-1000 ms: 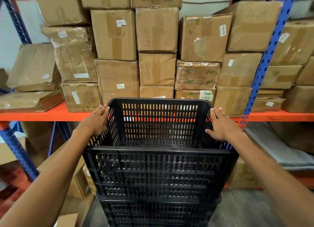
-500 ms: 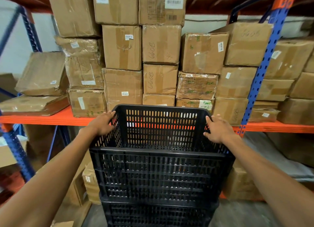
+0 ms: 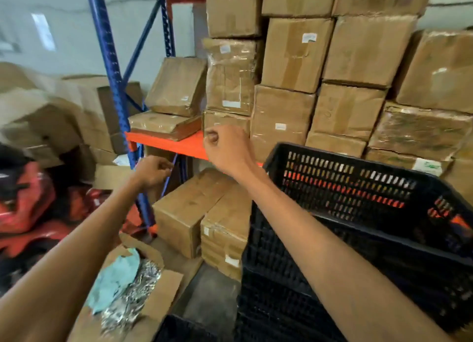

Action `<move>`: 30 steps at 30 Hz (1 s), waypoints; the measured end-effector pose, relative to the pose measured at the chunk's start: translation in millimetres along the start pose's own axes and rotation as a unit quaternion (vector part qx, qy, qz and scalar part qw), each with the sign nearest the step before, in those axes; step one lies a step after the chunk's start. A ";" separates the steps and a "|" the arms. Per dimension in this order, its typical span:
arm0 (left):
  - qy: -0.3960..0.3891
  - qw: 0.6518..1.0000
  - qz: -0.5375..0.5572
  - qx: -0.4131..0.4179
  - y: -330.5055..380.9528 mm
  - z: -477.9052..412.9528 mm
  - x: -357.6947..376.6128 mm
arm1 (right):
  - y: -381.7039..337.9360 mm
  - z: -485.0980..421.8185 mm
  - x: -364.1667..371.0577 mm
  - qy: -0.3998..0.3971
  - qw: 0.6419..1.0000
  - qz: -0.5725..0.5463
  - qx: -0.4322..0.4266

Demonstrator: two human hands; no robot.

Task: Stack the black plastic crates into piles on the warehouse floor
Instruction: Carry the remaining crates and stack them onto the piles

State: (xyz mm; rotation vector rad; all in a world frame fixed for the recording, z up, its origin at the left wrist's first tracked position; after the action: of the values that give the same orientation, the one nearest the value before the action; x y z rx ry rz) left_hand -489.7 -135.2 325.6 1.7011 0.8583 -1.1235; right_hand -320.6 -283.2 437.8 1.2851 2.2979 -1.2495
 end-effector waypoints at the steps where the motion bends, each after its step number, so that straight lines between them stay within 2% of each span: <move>1: -0.020 1.000 0.005 -0.022 -32.6 8.9 10.9 | -10.4 5.2 37.1 -0.025 1.000 -0.018 0.000; 3: -0.060 0.996 -0.014 -0.067 -107.1 32.6 38.1 | -23.9 24.5 121.4 -0.087 0.995 -0.051 0.016; 6: -0.126 0.982 -0.040 -0.132 -205.1 79.0 92.3 | -6.0 76.5 236.5 -0.176 0.981 -0.052 0.069; 10: -0.218 0.948 0.000 -0.232 -326.8 148.1 199.3 | 63.9 185.7 381.2 -0.323 0.928 -0.037 0.180; 12: -0.278 0.911 0.050 -0.299 -375.4 193.7 264.1 | 105.5 247.5 433.0 -0.374 0.899 -0.007 0.228; 15: -0.320 0.849 0.111 -0.407 -417.9 268.4 349.5 | 164.6 330.8 489.2 -0.451 0.845 0.032 0.286; 18: -0.353 0.776 0.164 -0.497 -435.2 342.8 442.8 | 225.2 392.2 542.0 -0.505 0.808 0.085 0.293; 20: -0.349 0.736 0.190 -0.549 -438.7 382.5 502.0 | 266.3 415.6 575.9 -0.518 0.798 0.106 0.288; 25: -0.284 0.589 0.265 -0.709 -428.1 470.3 658.1 | 401.9 472.3 676.5 -0.553 0.769 0.148 0.285; 30: -0.133 0.489 0.322 -0.800 -422.1 515.2 792.3 | 543.6 513.4 760.3 -0.544 0.766 0.175 0.294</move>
State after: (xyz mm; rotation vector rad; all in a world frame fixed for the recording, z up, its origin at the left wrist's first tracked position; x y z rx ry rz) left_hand -749.2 -408.8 -638.4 0.0579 0.5112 0.2200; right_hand -444.2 -90.8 -603.8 0.6761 0.8293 -1.9099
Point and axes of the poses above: each hand's wrist, its own z-axis away from the middle knuckle, its own x-axis out of the palm, y = z × x, the point moved 8 cm from there along -z, towards the middle knuckle, and after that the axes turned 13 degrees about -z, right-handed, at the moved point
